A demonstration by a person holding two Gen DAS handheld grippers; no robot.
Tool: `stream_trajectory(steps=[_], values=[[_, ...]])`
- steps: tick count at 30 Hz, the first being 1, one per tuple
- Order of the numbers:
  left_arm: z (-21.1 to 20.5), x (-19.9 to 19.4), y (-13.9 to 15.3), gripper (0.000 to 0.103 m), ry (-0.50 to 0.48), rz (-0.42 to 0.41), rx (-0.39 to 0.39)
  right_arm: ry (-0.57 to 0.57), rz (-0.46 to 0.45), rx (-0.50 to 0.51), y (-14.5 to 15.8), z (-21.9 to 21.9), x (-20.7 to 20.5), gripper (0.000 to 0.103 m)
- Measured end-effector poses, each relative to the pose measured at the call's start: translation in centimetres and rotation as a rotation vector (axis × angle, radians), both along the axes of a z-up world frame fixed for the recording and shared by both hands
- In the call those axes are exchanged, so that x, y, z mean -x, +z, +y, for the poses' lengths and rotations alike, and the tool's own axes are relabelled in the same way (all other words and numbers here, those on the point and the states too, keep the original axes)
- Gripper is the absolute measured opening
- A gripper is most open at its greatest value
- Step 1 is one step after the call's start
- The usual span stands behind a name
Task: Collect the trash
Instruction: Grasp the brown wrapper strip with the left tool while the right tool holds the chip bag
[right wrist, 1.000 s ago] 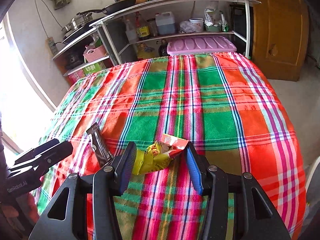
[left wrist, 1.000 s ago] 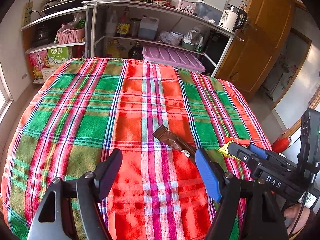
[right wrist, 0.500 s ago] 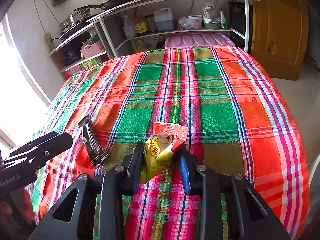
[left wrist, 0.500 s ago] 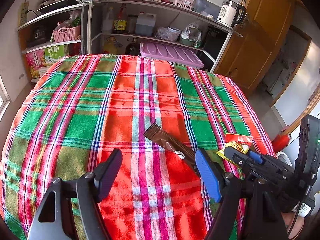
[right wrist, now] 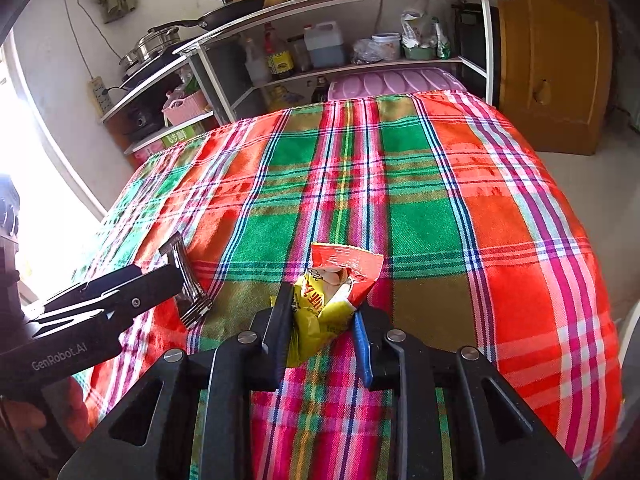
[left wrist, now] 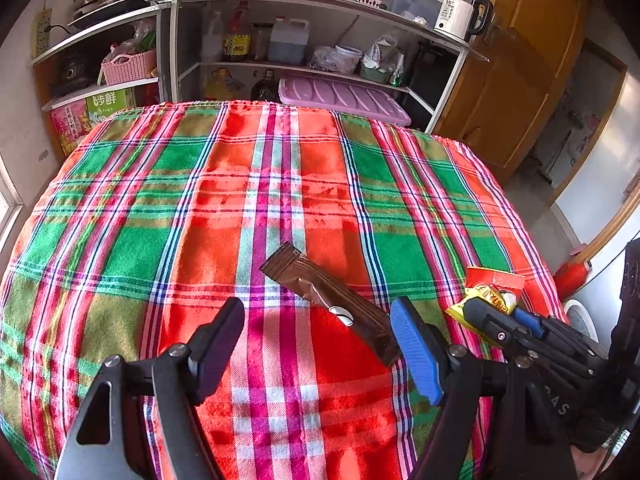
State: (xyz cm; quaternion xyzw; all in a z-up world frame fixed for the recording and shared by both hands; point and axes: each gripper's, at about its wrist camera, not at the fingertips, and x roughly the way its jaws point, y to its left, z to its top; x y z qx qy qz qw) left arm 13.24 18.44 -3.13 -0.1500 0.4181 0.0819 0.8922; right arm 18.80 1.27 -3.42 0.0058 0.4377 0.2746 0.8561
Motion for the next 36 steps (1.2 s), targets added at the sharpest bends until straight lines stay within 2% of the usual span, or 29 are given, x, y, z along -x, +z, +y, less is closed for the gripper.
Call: stream_trajectory(steps=[4,8,10,15,21,23,26,36], values=[[-0.4,-0.3,-0.4,0.077,0.015,0.005,-0.041,-0.003,0.01,-0.018,0.0,-0.2,-0.2,0.028],[-0.7,-0.7,-0.6,0.077,0.013,0.002,-0.034,-0.001,0.02,-0.032,-0.2,-0.5,-0.3,0.028],[-0.8,-1.1,-0.7,0.076,0.016,0.003,-0.055,0.0,0.021,-0.038,-0.2,-0.7,-0.3,0.028],[-0.7,-1.0,-0.7,0.066,0.028,0.005,-0.076,-0.003,0.03,-0.054,-0.2,-0.8,-0.4,0.028],[-0.2,-0.7,-0.6,0.046,0.03,-0.003,-0.076,0.001,0.031,-0.063,-0.2,-1.0,-0.5,0.028],[-0.1,-0.6,-0.5,0.034,0.025,-0.012,-0.068,0.0,0.033,-0.065,-0.2,-1.0,-0.5,0.028],[0.1,-0.2,-0.4,0.024,0.025,-0.024,-0.054,-0.002,0.032,-0.064,-0.1,-1.1,-0.4,0.028],[0.7,0.5,0.0,0.019,0.01,-0.059,-0.001,-0.016,0.021,-0.057,0.0,-1.1,-0.2,0.028]])
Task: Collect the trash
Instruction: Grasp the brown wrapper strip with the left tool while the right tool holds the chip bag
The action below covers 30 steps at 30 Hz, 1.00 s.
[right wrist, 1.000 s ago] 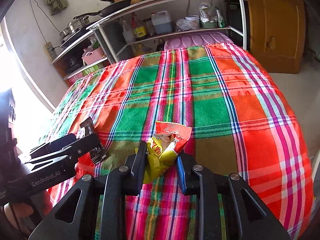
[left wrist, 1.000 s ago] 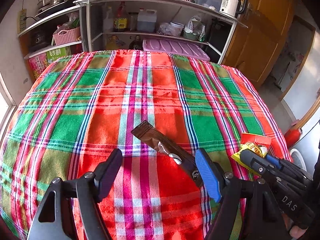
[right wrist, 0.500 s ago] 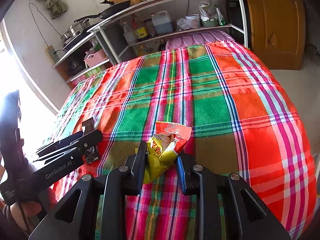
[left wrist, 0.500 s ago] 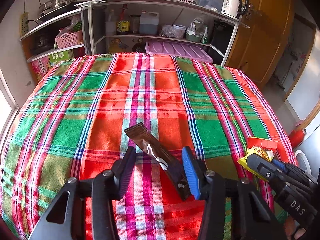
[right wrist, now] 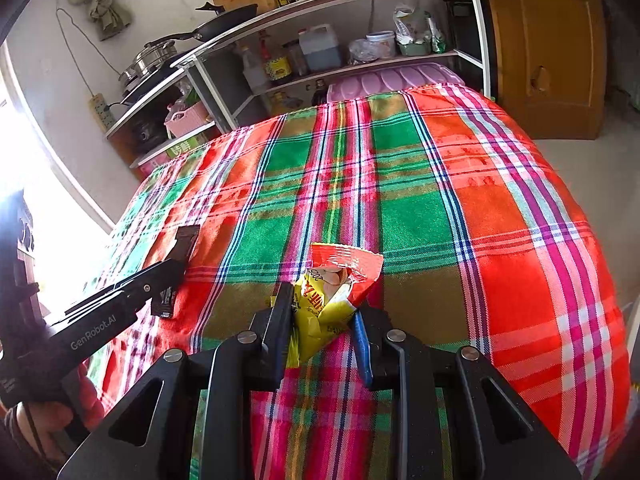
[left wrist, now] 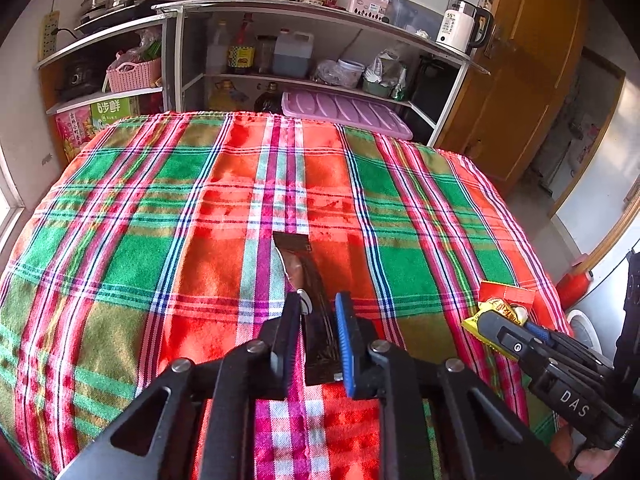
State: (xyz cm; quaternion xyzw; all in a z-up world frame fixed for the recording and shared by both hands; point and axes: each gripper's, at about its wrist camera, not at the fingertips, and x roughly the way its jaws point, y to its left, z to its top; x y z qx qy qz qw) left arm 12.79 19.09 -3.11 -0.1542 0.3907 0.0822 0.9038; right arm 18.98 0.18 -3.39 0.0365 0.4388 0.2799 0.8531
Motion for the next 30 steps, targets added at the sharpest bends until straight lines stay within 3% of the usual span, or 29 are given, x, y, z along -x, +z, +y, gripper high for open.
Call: stream_trajectory(steps=[8,18,21,23,25,30], values=[[-0.7,0.5,0.6,0.011,-0.022,-0.017,-0.024,-0.006,-0.016,0.014,0.2,0.0,0.6,0.028],[0.1,-0.3,-0.4,0.012,0.023,0.016,-0.02,-0.01,-0.015,0.011,0.3,-0.2,0.8,0.028],[0.0,-0.5,-0.5,0.023,0.044,0.027,-0.053,-0.011,-0.013,0.004,0.2,-0.4,0.8,0.028],[0.0,-0.7,-0.6,0.045,0.05,0.035,-0.061,-0.01,-0.011,0.001,0.2,-0.4,0.7,0.028],[0.1,-0.9,-0.9,0.056,0.037,0.042,-0.021,-0.008,-0.008,-0.003,0.1,-0.3,0.7,0.028],[-0.7,-1.3,-0.9,0.059,0.03,0.052,-0.063,-0.008,-0.002,-0.012,0.1,-0.6,0.6,0.028]])
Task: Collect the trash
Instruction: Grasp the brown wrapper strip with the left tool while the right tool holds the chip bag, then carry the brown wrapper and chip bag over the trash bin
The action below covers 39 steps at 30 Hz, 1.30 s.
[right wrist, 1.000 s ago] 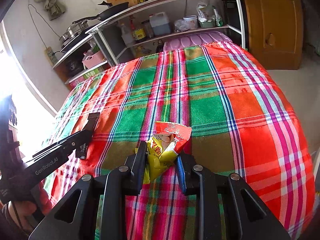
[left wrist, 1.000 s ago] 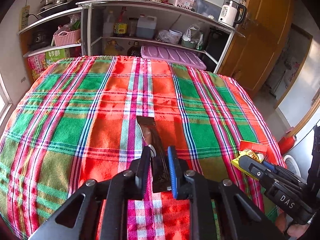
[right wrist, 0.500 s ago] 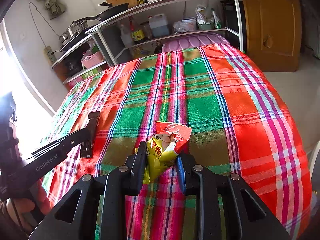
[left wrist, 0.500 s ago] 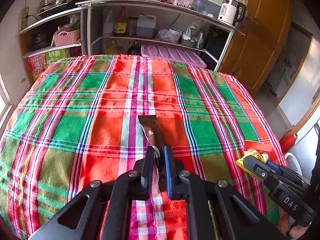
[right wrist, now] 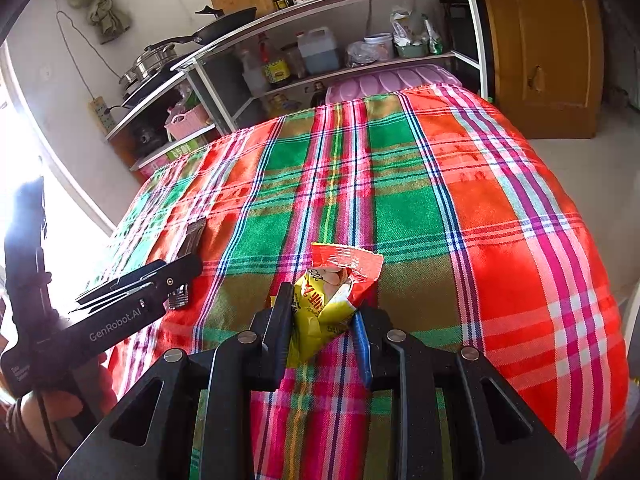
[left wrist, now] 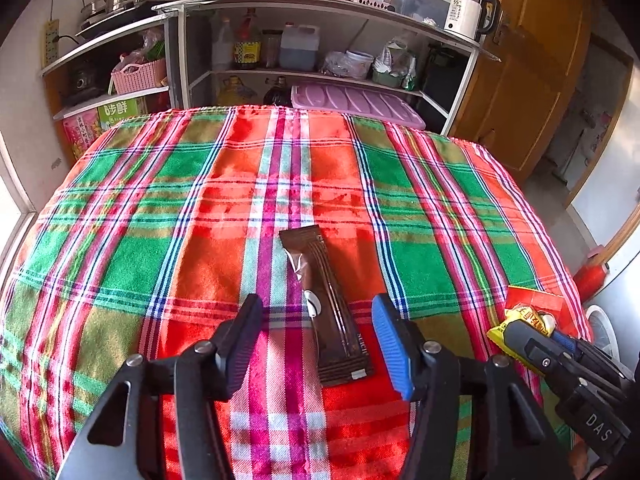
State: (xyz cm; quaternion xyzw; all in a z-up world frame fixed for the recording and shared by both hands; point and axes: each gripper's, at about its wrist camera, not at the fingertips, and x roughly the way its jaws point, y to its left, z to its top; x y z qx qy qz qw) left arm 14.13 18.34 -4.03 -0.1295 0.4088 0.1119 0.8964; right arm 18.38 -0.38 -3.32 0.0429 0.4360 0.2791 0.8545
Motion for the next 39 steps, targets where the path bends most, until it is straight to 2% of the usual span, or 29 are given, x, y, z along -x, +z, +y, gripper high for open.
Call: stream_trajectory(steps=[4,6,8,12,25,39], values=[[-0.3,-0.5,-0.1,0.058,0.001,0.014,-0.031,-0.004,0.001,-0.009,0.0,-0.1,0.1,0.028],[-0.5,-0.6,-0.1,0.052,0.002,0.024,-0.056,-0.003,0.002,-0.01,0.0,-0.1,0.0,0.028],[-0.5,-0.6,0.0,0.037,0.005,0.027,-0.067,-0.002,0.0,-0.011,0.0,-0.1,0.0,0.028],[-0.2,-0.5,0.1,0.023,-0.006,0.024,-0.06,-0.002,0.0,-0.012,0.0,-0.2,0.0,0.028],[-0.4,1.0,0.9,0.022,-0.024,-0.014,-0.026,-0.002,-0.044,0.014,0.7,-0.1,0.7,0.028],[-5.1,4.8,5.2,0.022,-0.126,-0.118,-0.048,-0.048,-0.131,0.007,4.0,-3.4,4.5,0.028]])
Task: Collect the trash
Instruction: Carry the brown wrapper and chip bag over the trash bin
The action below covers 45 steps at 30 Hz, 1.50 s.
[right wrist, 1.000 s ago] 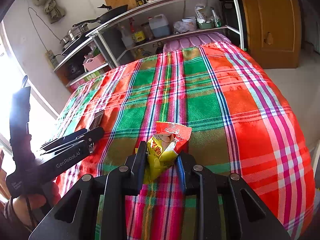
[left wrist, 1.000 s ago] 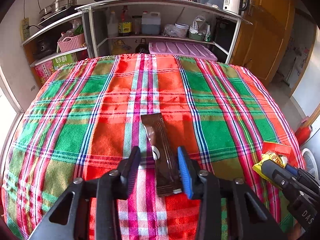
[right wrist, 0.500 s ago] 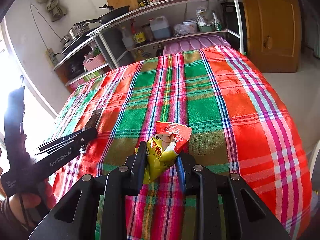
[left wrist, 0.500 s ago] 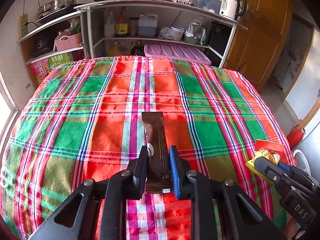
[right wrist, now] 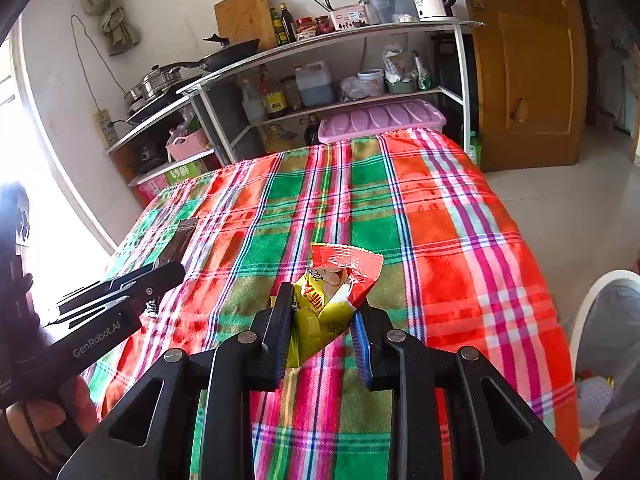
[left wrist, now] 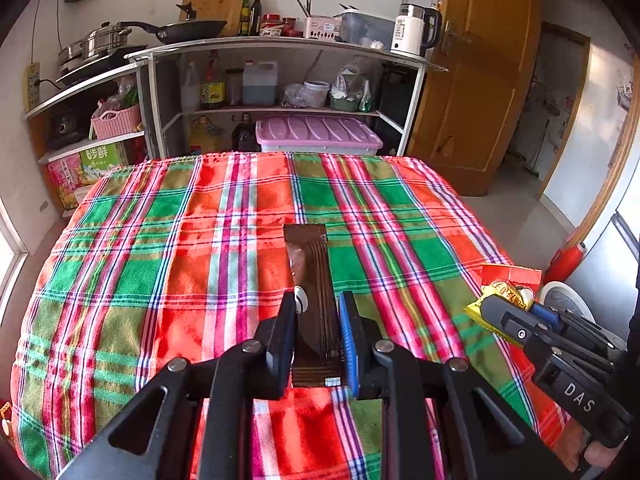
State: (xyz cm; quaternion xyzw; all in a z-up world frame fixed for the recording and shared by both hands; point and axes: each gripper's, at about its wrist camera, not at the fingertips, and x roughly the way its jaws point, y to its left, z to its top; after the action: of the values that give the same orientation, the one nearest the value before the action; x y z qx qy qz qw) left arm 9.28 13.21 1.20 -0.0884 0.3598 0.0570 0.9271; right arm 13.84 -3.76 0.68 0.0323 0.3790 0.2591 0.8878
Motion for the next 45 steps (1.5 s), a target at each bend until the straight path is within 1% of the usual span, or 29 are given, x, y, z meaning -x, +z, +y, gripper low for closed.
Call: stream_trajectory(steps=[6,11,18,26,34,42,45], values=[[-3.5,1.1,1.1,0.022,-0.081,-0.026,-0.003,-0.039,-0.031,-0.007,1.2,-2.9,2.1,0.028],[-6.5,1.3,1.7,0.022,-0.152,-0.044,0.001,-0.093,-0.049,-0.002,1.8,-5.8,3.0,0.028],[-10.9,0.7,2.3,0.022,-0.249,-0.051,-0.01,-0.197,-0.065,-0.011,2.3,-11.1,4.1,0.028],[-17.7,-0.3,2.3,0.022,-0.389,-0.043,-0.01,-0.327,-0.074,0.012,2.6,-17.9,5.4,0.028],[-24.4,-1.1,1.8,0.023,-0.513,-0.025,-0.016,-0.458,-0.05,0.031,1.9,-25.0,6.3,0.028],[-29.5,-2.2,0.6,0.023,-0.591,0.008,-0.036,-0.518,0.006,0.056,0.3,-29.0,6.3,0.028],[-30.9,-2.8,-0.6,0.023,-0.615,0.055,-0.025,-0.529,0.047,0.075,-0.9,-30.0,5.6,0.028]])
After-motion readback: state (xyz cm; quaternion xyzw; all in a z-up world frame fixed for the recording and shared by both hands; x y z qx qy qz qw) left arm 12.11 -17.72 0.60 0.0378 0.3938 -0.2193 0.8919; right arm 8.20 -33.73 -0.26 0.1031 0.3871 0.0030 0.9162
